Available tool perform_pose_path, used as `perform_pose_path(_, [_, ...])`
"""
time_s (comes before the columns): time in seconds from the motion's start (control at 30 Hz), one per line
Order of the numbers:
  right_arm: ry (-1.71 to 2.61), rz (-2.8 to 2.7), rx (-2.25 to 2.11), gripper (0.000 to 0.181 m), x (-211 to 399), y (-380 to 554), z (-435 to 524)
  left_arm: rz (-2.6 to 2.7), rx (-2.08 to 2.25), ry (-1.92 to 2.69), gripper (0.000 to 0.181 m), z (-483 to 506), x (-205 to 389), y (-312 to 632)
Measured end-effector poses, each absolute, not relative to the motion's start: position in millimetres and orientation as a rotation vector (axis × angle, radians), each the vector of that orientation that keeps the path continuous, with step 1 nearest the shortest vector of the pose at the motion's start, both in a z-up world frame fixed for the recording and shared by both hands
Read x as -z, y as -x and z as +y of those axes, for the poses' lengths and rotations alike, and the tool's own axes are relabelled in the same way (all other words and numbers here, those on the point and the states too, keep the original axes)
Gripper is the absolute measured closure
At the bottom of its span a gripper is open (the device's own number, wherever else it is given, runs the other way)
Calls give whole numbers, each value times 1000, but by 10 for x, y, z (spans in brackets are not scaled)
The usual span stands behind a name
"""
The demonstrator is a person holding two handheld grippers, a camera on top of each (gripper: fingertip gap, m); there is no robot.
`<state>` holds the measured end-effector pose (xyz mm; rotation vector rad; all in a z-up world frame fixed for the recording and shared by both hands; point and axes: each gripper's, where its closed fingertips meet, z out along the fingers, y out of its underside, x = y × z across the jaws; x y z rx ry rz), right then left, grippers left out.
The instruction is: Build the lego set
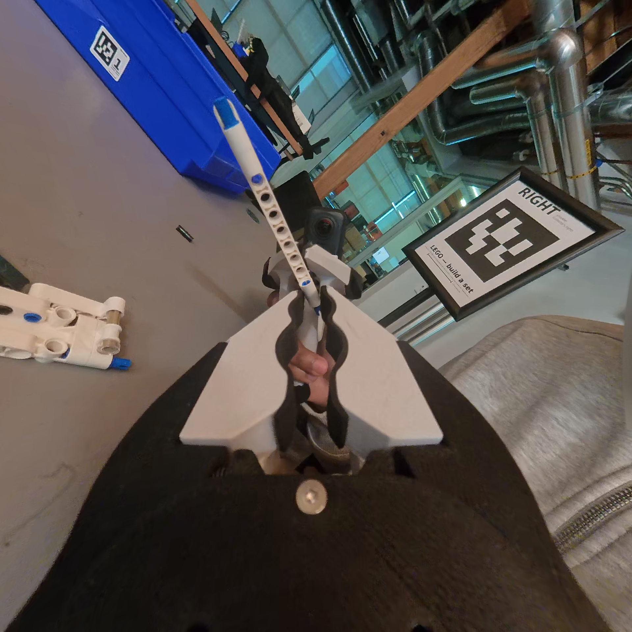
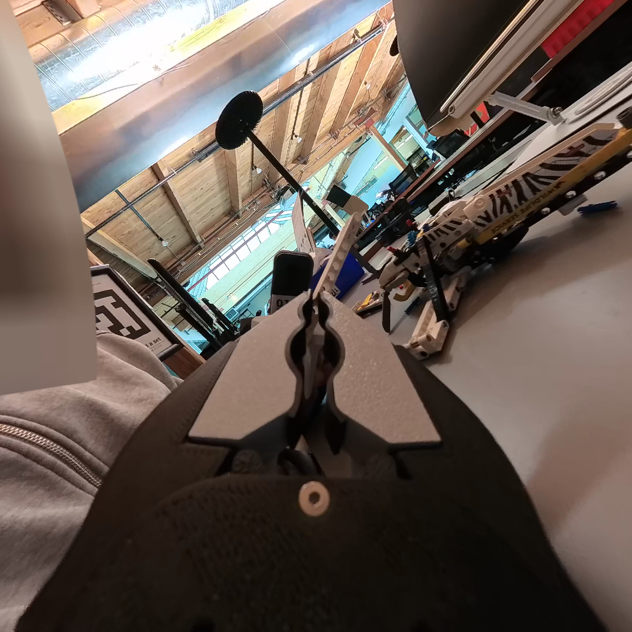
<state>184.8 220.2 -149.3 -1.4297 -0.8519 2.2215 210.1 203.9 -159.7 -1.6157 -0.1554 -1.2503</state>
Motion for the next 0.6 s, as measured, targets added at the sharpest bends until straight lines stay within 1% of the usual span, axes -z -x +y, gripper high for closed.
perform_pose_path(0.17, [1412,-870,-2223,179,1480,-1849,2178,-162,1283,1611,175,2037,1593,-2098])
perform_pose_path(0.27, [1392,-880,-2228,174,1462,-1856,2160,-164,1292,1611,175,2038,1592,-2098])
perform_pose_path(0.4, [1372,-927,-2203,179,1446,-1841,2099,-146,1273,1631,177,2038,1610,-2124])
perform_pose_path(0.53, [1373,-980,-2177,178,1456,-1800,2020,-136,1286,1611,176,2024,1584,-2119])
perform_pose_path(0.57, [1381,-976,-2170,177,1462,-1794,2026,-134,1292,1596,177,2017,1564,-2110])
perform_pose_path(0.6, [1392,-976,-2166,170,1472,-1787,2030,-138,1292,1582,177,2016,1550,-2086])
